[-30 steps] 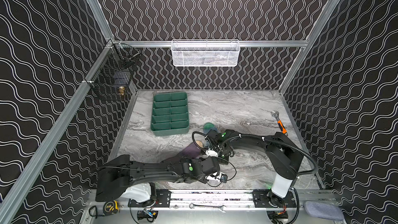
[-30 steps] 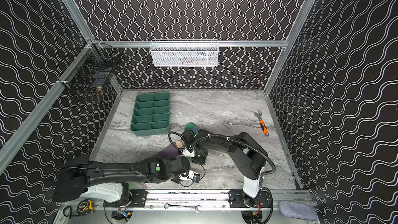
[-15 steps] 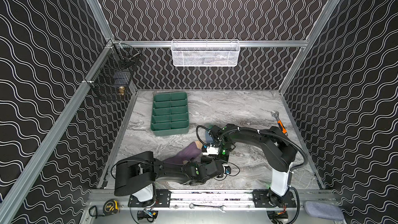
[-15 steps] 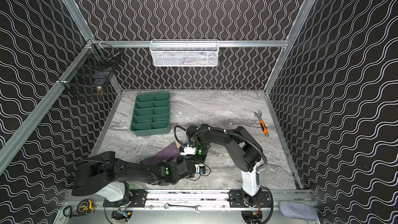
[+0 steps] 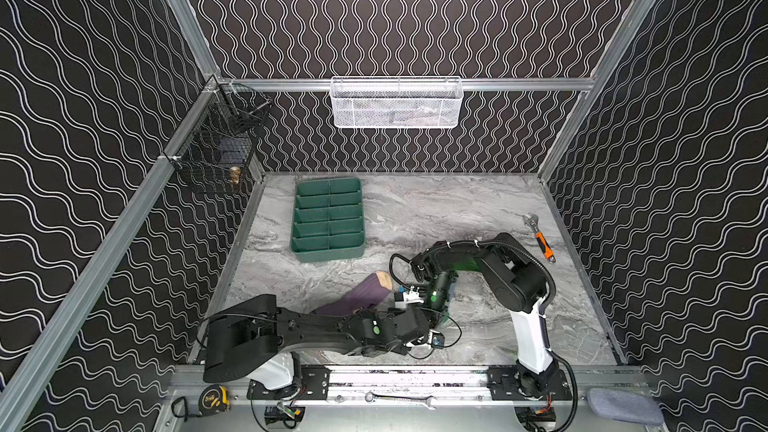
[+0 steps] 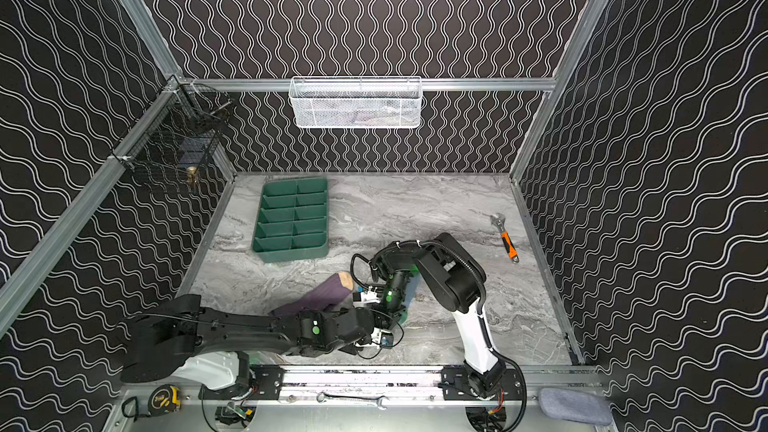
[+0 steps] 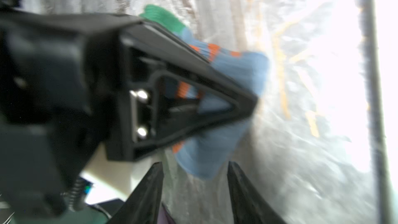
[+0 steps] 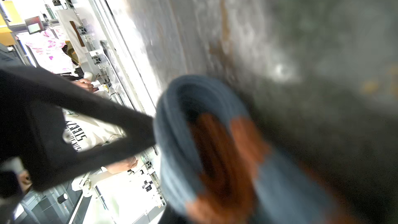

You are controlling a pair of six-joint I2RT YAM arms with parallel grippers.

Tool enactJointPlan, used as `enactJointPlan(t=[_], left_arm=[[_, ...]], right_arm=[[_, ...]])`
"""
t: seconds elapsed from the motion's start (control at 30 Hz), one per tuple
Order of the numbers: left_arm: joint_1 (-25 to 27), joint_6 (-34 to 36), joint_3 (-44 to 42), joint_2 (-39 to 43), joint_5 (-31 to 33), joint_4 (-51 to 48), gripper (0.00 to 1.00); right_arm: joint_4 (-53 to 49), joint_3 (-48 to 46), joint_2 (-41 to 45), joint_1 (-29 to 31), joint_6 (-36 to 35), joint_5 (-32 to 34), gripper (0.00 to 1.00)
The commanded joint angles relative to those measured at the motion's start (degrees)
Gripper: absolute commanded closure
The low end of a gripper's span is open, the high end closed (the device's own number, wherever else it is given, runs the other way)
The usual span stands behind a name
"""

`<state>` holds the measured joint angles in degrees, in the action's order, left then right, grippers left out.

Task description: Roll the socks

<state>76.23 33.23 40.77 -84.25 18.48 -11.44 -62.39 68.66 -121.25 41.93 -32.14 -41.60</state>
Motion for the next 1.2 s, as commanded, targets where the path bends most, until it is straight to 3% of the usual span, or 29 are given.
enactJointPlan(t=[0.0,0.17,0.5,0.87,1.0,1.17], left_arm=[[-0.07,1.65,-0.33,0.07,-4.57,-3.35,0.46],[-0.11,1.0,-0.16,-2.15,-5.12,-1.59,0.47],[-0.11,1.12,-0.4,-3.41,0.16,8.66,0.47],[-0.11,2.74,-0.64,-6.38,-6.16,8.03,0.51],[-0.19,2.04,1.02,-9.24,-7.83,6.49,0.59],[-0.48,1.42,1.21,-10.02,-9.34,5.19,0.79]], right_arm=[[14.77,-1.63,0.36,-0.1,0.32,22.27,1.0],[17.21,-3.54,3.17,-0.1,0.08,23.06,1.0],[16.59,-3.04,1.89,0.09,0.7,20.87,1.0],[16.33,-2.36,2.06,0.11,0.77,20.69,1.0],[16.31,-2.13,2.17,0.08,0.79,20.69,1.0],[16.31,-2.08,2.39,0.1,0.88,20.5,1.0]])
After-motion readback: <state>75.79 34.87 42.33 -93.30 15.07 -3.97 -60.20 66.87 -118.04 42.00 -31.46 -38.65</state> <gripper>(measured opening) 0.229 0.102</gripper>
